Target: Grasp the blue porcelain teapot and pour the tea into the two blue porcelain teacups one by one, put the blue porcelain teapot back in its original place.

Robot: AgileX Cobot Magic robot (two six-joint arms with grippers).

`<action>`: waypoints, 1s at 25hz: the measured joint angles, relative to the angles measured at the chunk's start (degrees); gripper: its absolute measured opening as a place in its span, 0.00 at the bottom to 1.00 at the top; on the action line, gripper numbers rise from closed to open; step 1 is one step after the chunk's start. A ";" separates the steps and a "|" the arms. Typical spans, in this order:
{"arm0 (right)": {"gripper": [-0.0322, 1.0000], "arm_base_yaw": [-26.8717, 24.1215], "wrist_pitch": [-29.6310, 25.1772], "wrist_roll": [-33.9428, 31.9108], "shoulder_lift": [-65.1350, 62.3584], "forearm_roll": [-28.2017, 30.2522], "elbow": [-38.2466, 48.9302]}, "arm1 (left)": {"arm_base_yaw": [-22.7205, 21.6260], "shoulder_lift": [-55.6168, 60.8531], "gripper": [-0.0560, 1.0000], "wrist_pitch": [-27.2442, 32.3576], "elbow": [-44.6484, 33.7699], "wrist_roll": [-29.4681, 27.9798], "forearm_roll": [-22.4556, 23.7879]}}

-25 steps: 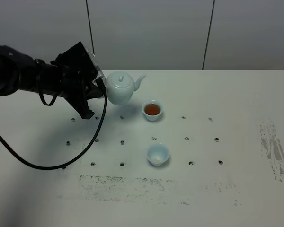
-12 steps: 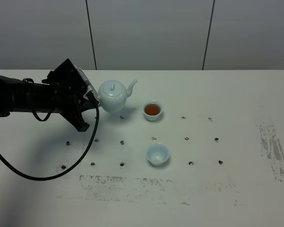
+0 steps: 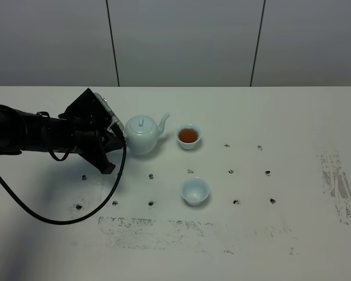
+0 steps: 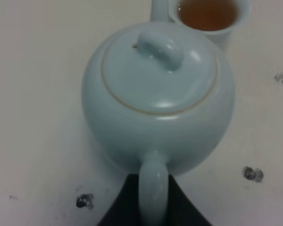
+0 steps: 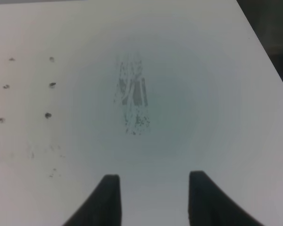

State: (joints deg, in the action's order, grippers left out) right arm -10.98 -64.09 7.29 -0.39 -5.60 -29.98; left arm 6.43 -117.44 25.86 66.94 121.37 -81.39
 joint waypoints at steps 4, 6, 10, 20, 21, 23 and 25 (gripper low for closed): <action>0.37 0.00 0.00 0.00 0.00 0.00 0.00 | 0.00 0.34 0.15 0.46 0.00 0.00 0.00; 0.37 0.00 0.00 0.00 0.00 0.00 0.00 | 0.00 1.60 0.15 0.52 0.00 0.00 0.83; 0.37 0.00 0.00 0.05 0.00 0.00 0.00 | 0.48 6.04 0.15 0.52 0.05 -3.18 6.10; 0.37 0.00 0.00 0.05 0.00 0.00 0.00 | 4.14 12.74 0.15 2.53 0.05 -18.24 22.44; 0.37 0.00 0.00 0.05 0.00 0.00 0.00 | 4.55 12.74 0.15 2.52 0.05 -19.49 24.40; 0.37 0.00 0.00 0.00 0.00 0.00 0.00 | 5.57 12.74 0.15 2.58 0.05 -21.63 27.72; 0.37 0.00 0.00 0.00 0.00 0.00 0.00 | 6.44 12.74 0.15 2.65 0.05 -22.46 29.94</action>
State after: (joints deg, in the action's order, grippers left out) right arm -10.98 -64.09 7.28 -0.39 -5.60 -29.98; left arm 12.88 -104.69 28.52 66.99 98.91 -51.44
